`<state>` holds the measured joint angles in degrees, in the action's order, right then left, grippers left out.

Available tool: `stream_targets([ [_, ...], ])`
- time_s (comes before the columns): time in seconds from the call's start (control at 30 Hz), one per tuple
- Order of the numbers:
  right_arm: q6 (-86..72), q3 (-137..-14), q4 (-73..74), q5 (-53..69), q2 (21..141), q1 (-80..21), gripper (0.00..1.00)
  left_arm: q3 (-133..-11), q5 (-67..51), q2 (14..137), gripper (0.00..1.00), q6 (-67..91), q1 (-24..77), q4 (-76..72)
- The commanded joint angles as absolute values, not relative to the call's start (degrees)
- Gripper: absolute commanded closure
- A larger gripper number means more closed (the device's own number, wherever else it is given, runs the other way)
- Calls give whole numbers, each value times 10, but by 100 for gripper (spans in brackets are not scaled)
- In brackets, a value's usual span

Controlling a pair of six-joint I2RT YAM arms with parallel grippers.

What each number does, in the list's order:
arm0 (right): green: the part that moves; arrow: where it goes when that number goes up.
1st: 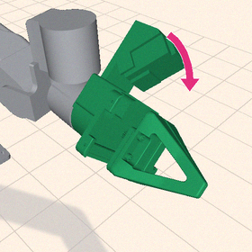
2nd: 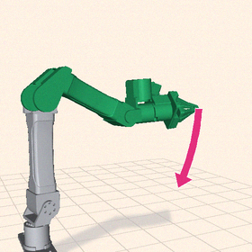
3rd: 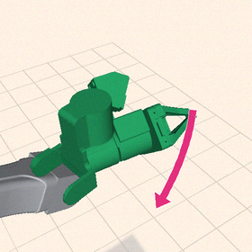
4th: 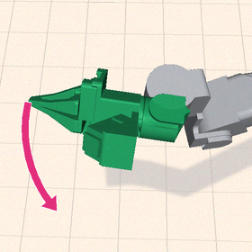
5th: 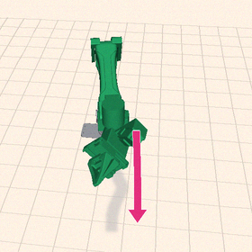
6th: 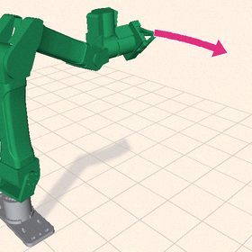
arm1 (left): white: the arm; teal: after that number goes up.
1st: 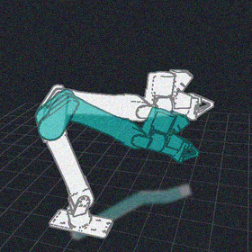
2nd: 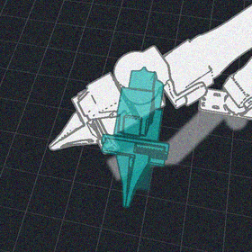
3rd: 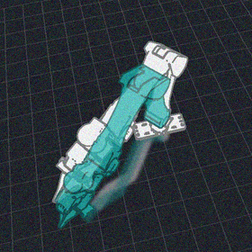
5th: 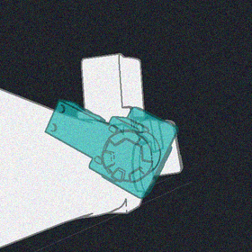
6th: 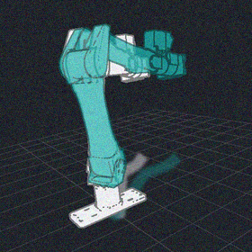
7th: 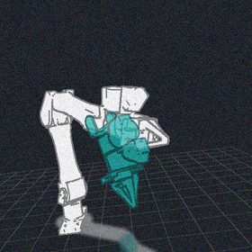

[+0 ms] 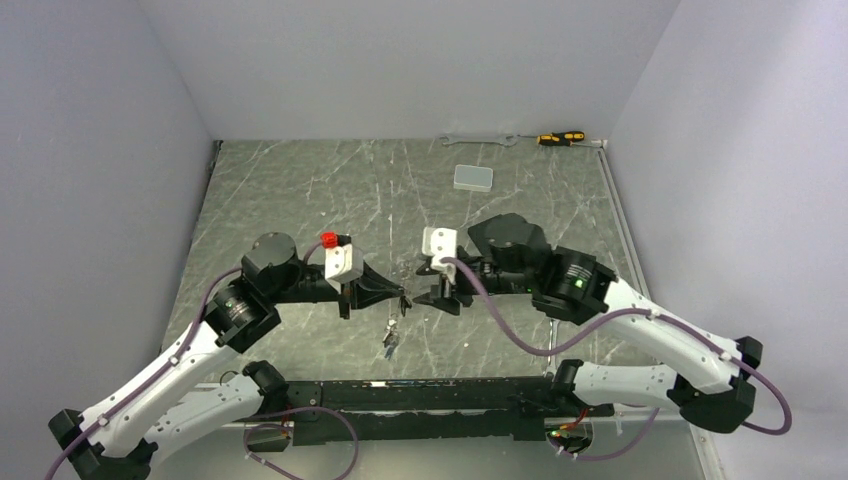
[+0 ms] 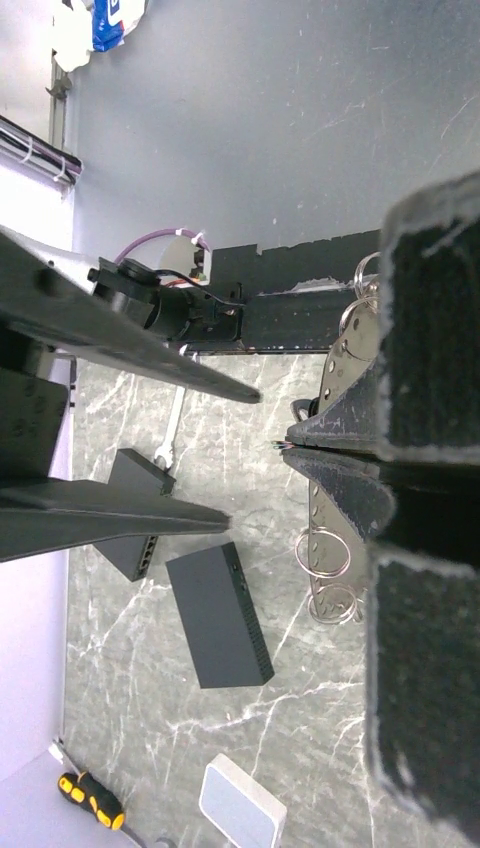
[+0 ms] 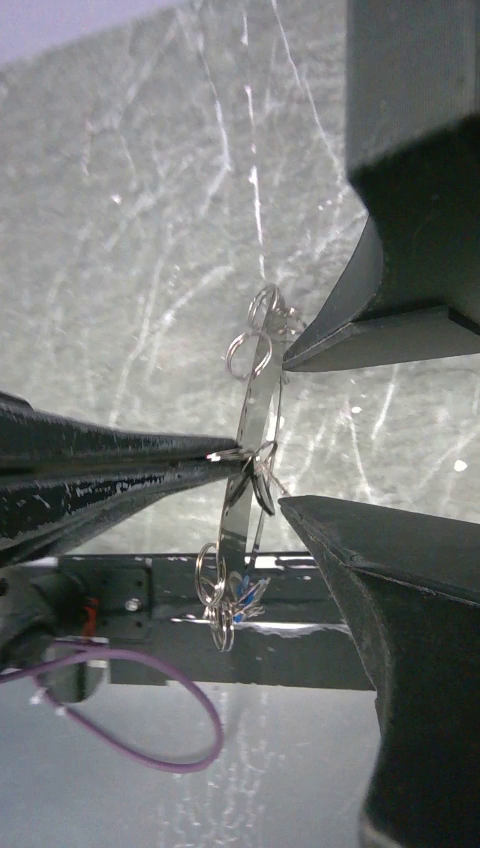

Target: Put the keys on the keyring

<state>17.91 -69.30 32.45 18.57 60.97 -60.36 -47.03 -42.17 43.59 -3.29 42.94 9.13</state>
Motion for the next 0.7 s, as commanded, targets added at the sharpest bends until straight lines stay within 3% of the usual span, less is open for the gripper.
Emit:
stream_targets([
  [0.0, 155, -674, 229, 240, 568, -577, 48, -467, -416, 416, 100, -17, 430, 38],
  [0.27, 129, -662, 197, 308, 577, -559, 55, -452, -418, 394, 100, 19, 431, -15],
  [0.57, 115, -644, 161, 348, 586, -549, 56, -442, -420, 376, 100, 41, 430, -51],
  [0.67, 110, -639, 151, 365, 586, -543, 61, -441, -422, 372, 100, 45, 430, -57],
])
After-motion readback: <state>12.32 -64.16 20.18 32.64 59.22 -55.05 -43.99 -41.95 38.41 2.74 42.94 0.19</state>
